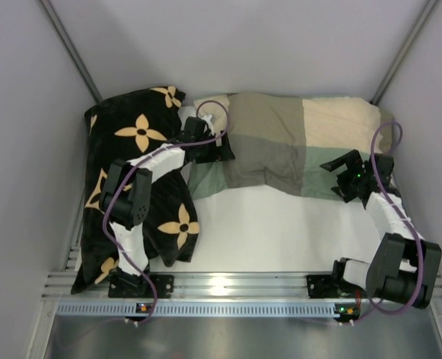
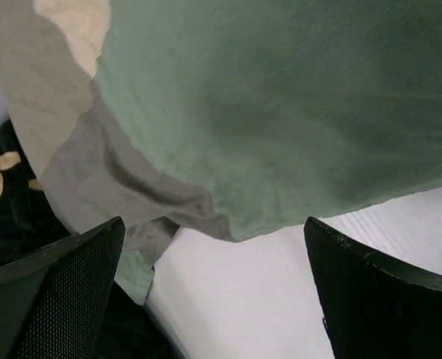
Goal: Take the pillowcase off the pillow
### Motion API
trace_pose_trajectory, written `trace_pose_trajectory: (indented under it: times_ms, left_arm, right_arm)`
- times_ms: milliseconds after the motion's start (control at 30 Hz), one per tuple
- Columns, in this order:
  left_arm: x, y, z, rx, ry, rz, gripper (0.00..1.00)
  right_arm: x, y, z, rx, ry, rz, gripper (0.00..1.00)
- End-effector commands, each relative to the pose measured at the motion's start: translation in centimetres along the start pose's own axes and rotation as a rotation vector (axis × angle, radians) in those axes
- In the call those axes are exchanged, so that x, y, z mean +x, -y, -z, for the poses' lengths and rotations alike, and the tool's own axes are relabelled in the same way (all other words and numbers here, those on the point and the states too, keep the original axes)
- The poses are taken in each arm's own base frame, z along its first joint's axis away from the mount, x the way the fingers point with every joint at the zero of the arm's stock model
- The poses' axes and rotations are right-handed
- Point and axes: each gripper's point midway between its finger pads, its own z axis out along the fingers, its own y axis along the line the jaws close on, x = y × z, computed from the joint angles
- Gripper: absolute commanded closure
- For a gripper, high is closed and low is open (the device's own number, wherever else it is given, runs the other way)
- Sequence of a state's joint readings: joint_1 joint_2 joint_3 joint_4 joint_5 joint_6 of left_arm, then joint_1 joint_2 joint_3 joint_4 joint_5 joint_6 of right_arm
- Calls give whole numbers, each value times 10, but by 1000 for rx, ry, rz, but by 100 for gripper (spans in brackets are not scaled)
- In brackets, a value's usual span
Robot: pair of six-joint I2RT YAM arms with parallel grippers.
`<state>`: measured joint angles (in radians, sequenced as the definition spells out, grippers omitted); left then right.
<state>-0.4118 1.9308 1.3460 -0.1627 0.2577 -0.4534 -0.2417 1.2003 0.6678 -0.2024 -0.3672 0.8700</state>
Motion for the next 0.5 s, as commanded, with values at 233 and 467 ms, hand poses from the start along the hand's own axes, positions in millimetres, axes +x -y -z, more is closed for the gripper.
trace_pose_trajectory:
  times_ms: [233, 467]
  left_arm:
    - [-15, -5, -27, 194, 32, 80, 24]
    - [-13, 9, -9, 265, 35, 119, 100]
  right_arm:
    - [-30, 6, -27, -5, 87, -48, 0]
    - [-28, 17, -26, 10, 88, -46, 1]
